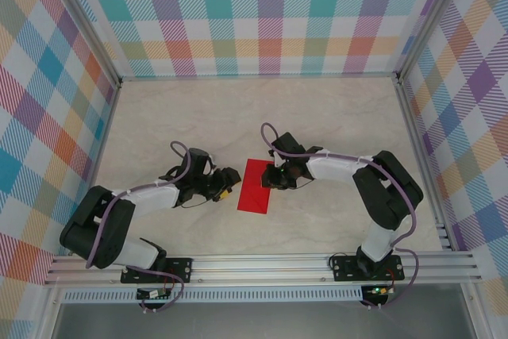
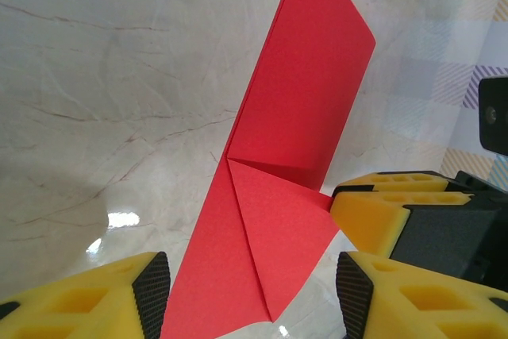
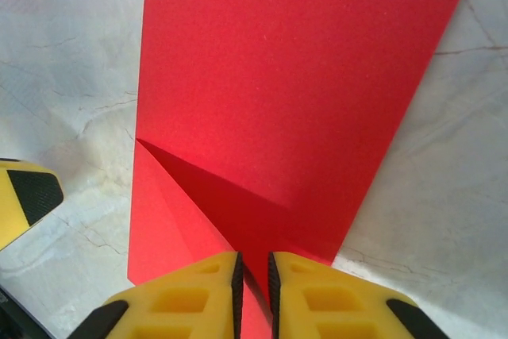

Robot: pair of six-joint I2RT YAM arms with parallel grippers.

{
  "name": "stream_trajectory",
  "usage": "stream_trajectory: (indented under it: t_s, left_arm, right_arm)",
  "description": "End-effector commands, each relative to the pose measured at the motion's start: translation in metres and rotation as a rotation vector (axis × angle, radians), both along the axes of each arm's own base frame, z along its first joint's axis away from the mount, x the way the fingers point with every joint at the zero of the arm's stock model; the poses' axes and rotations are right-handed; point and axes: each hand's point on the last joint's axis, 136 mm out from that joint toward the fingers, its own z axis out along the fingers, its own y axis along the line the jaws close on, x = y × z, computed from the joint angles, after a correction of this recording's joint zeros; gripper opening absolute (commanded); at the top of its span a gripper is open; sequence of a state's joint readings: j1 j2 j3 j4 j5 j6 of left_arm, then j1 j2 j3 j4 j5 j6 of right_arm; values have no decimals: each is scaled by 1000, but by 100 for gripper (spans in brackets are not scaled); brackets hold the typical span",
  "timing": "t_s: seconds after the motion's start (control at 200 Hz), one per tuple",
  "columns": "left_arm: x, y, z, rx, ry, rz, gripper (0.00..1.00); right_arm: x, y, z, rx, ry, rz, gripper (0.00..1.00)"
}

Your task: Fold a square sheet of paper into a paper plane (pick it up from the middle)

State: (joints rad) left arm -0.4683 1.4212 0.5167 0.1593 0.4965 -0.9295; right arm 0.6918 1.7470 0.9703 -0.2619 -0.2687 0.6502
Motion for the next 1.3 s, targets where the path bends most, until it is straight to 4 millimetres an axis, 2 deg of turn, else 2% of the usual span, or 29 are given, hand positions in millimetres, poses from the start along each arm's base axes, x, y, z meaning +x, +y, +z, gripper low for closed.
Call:
stream_trajectory:
  t_s: [0.0, 0.32, 0.49, 0.79, 0.915, 1.03, 1.13, 1.295]
  left_arm:
    - [0, -13, 3, -51, 1, -28, 59]
    - [-2, -39, -1, -53, 7, -102, 48]
    - [3, -50, 3, -55, -21, -138, 45]
    - [4, -60, -7, -21, -16, -184, 41]
    - [6, -65, -7, -19, -30, -209, 36]
    - [6, -66, -9, -8, -36, -223, 27]
    - [6, -66, -9, -1, -44, -228, 20]
    - [7, -65, -10, 45, -52, -241, 11]
  right_arm:
    - [-1, -4, -8, -4, 25, -15, 15]
    - [1, -11, -8, -9, 19, -46, 12]
    - [1, -10, -8, -4, 21, -41, 12]
    - [1, -11, -9, -8, 23, -41, 12]
    - [1, -12, -8, -8, 22, -43, 12]
    - [3, -12, -2, 2, 11, -48, 14]
    - [8, -15, 9, 9, -11, -74, 20]
    - [18, -31, 33, -42, -83, -145, 50]
